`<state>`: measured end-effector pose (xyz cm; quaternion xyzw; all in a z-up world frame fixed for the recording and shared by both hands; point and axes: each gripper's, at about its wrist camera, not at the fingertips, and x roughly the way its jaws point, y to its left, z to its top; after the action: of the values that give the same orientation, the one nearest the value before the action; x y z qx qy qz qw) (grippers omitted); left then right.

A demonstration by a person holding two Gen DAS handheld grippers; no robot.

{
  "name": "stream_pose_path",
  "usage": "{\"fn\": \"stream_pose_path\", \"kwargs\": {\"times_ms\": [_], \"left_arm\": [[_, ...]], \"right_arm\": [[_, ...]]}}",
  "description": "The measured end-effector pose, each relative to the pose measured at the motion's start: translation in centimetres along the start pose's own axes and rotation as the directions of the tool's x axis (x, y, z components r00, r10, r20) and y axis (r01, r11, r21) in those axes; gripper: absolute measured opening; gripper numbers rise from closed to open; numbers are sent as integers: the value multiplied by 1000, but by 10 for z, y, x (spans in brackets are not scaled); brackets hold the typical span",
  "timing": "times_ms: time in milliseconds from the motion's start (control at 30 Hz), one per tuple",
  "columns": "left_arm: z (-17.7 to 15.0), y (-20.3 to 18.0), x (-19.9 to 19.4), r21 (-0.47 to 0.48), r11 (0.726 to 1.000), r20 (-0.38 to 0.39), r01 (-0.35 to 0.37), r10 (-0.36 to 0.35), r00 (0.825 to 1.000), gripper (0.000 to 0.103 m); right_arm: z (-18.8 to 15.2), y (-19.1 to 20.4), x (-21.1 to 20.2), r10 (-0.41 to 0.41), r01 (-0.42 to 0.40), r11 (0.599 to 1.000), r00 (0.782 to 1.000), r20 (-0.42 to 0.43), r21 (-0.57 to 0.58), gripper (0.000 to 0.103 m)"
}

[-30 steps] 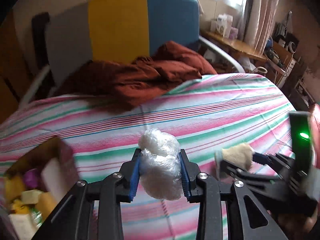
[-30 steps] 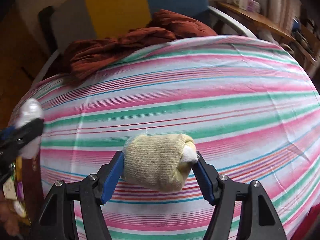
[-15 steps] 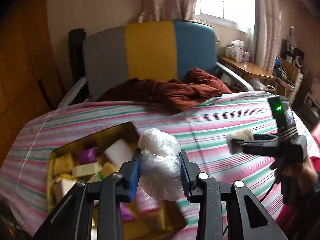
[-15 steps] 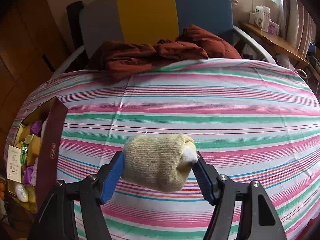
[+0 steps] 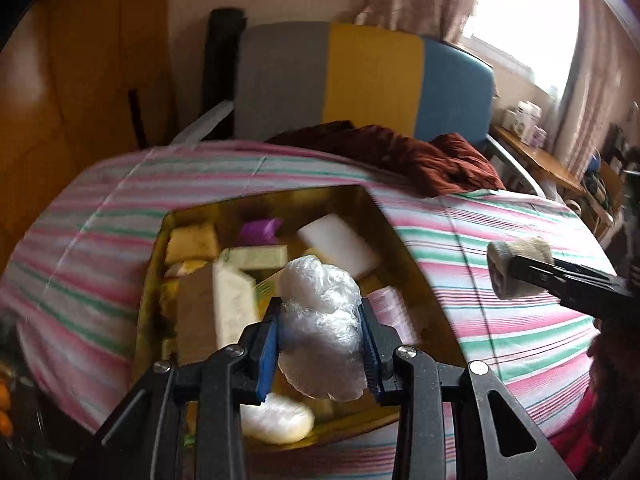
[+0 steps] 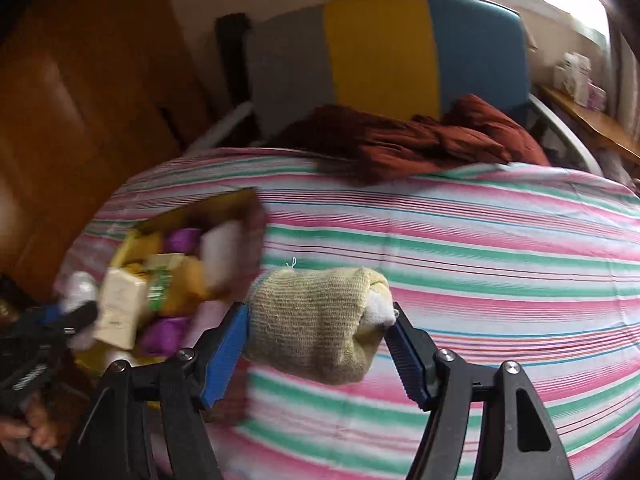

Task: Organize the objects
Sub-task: 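Carry the white bag ball and beige sock over the tray, then release the white bag ball and beige sock into the tray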

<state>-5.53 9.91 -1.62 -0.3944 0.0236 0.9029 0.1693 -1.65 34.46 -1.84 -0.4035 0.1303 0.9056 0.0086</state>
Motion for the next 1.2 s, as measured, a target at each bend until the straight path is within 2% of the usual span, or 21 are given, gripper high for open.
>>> {"fn": "stream_pose_path", "kwargs": {"times_ms": [133, 300, 433, 500, 633, 1067, 1200], "left_arm": [[-12, 40, -10, -74, 997, 2, -15, 15, 1000, 36], [-22, 74, -16, -115, 992, 3, -58, 59, 998, 36], [-17, 79, -12, -122, 988, 8, -90, 92, 996, 36], [-12, 76, -10, -115, 989, 21, -93, 96, 995, 36], [2, 64, -4, -88, 992, 45, -85, 90, 995, 37], [38, 39, 27, -58, 998, 37, -28, 30, 999, 39], [44, 32, 39, -39, 999, 25, -23, 24, 999, 53]], "right_arm": [[-9, 44, -3, 48, -47, 997, 999, 13, -65, 69], [-20, 93, 9, 97, -99, 983, 995, -23, -152, 69], [-32, 122, 18, 135, -144, 969, 989, -55, -202, 69], [-36, 133, 21, 121, -132, 963, 991, -60, -233, 69], [-39, 138, 28, 99, -115, 964, 992, -75, -239, 69], [-39, 135, 46, 88, -106, 969, 992, -92, -222, 72], [-40, 137, 52, 57, -75, 970, 995, -86, -229, 78]]}}
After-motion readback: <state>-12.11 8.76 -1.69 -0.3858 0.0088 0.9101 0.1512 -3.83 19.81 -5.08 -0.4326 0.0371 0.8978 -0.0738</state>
